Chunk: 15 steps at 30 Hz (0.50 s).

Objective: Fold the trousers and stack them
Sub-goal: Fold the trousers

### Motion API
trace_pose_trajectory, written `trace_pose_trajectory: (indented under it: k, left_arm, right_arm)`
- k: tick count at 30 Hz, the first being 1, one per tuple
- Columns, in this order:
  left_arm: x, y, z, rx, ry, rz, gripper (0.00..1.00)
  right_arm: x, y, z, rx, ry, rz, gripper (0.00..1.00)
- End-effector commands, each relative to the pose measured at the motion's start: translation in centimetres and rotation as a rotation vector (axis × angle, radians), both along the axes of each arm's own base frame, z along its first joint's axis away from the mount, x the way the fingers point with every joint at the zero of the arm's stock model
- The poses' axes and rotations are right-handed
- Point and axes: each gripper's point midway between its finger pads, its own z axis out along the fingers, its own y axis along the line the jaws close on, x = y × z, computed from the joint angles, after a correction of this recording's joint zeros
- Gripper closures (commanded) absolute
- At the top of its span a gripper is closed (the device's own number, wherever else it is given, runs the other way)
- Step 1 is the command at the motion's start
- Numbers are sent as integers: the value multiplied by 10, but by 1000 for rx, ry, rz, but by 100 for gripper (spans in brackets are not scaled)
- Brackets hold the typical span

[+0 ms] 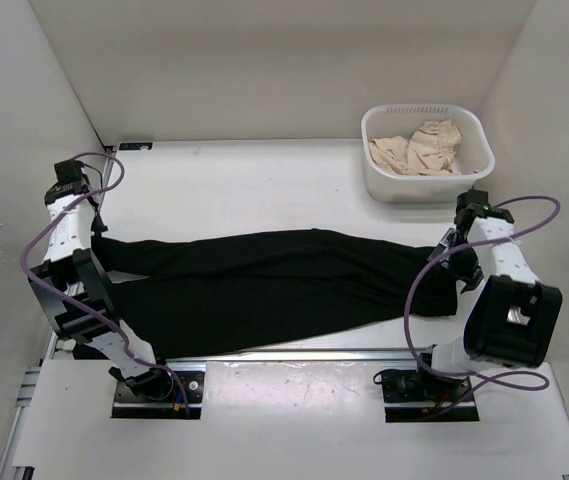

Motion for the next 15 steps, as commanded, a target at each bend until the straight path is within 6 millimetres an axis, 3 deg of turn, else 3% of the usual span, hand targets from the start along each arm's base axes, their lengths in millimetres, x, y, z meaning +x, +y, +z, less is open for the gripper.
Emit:
trace_pose_trajectory:
  k: [1, 7, 10, 12, 13, 14, 15]
  left_arm:
    - [-8, -10, 5, -22, -31, -17, 86]
    - [-11, -15, -9, -54, -3, -27, 86]
    - [7, -14, -9, -81, -22, -46, 86]
    - [31, -10, 7, -85, -83, -65, 86]
    - [42, -10, 2, -90, -74, -74, 86]
    - [63, -9, 18, -78, -125, -94, 86]
    - [75, -8, 22, -72, -139, -104, 86]
  right_arm:
    - [-15, -1, 19, -20, -67, -69, 21]
    - [-38, 13, -11, 35, 1, -150, 24]
    - [-44, 19, -31, 65, 22, -192, 25]
    - [-42, 20, -36, 65, 7, -209, 27]
    - [-42, 20, -39, 65, 6, -209, 28]
    - [-46, 20, -45, 66, 22, -210, 28]
    - [-45, 18, -47, 56, 29, -211, 28]
